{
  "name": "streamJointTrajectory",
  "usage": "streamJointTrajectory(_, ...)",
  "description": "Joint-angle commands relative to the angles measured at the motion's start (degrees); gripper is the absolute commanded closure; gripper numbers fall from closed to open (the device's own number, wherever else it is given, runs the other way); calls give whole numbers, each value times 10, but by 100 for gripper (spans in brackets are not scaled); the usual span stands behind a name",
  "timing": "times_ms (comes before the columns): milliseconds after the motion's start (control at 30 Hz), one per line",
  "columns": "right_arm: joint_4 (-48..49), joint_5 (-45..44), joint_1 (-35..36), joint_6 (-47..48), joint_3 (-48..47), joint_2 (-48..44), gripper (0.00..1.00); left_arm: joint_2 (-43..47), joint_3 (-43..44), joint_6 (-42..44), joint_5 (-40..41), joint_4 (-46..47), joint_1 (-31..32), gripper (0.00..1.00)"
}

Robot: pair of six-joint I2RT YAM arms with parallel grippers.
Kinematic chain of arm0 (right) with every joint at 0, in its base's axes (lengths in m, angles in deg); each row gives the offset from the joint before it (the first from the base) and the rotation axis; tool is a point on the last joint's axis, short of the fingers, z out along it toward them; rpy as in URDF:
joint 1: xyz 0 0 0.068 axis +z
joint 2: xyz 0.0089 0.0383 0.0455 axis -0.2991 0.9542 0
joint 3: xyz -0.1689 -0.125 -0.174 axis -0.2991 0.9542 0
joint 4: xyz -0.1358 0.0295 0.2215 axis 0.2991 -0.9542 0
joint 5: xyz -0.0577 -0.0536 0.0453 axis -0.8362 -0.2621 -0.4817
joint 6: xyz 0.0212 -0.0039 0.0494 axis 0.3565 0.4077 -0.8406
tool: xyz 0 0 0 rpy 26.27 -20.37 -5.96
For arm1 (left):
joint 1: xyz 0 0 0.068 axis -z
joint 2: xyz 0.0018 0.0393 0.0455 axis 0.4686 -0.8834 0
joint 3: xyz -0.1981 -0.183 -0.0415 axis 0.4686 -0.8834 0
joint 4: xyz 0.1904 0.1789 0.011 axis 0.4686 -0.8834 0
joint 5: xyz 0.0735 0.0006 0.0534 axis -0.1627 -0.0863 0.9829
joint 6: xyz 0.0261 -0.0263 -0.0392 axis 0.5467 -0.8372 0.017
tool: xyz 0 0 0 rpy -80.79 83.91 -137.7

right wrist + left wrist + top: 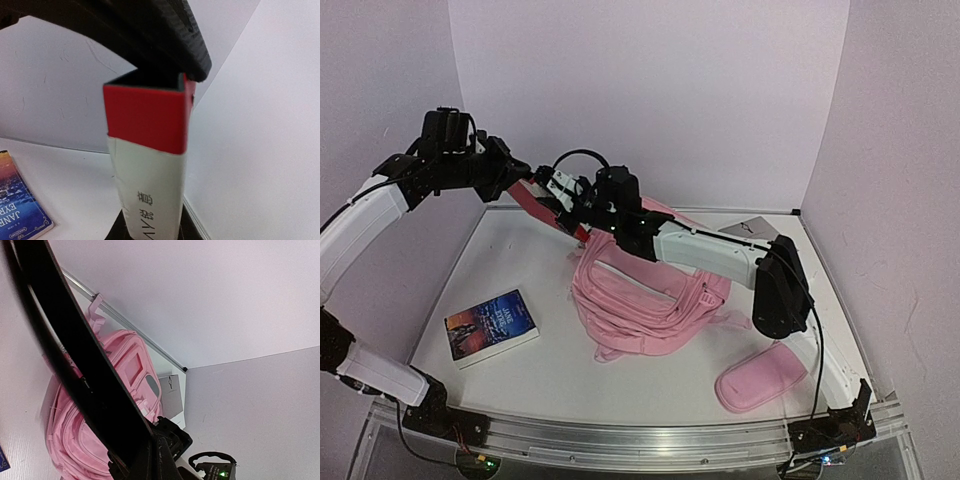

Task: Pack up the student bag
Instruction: Pick up the files from the center of the board.

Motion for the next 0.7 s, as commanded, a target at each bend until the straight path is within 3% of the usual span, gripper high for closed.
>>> streamJointTrajectory(0, 31, 25, 6, -44, 7, -16, 96, 35, 31, 29, -78, 77, 17, 100)
streamJointTrajectory(67, 46, 27, 5, -56, 20, -30, 100, 38, 36, 38, -69, 76, 17, 92)
streamJointTrajectory(267, 63, 19, -2, -103, 37, -63, 100, 57, 52, 64, -6, 55, 17, 42)
streamJointTrajectory(433, 66, 10, -39, -251, 18, -92, 100, 73, 59, 89, 66, 36, 16, 13)
streamJointTrajectory(667, 66, 29, -119, -576, -5, -134, 100, 31, 110, 119, 111, -40, 16, 0)
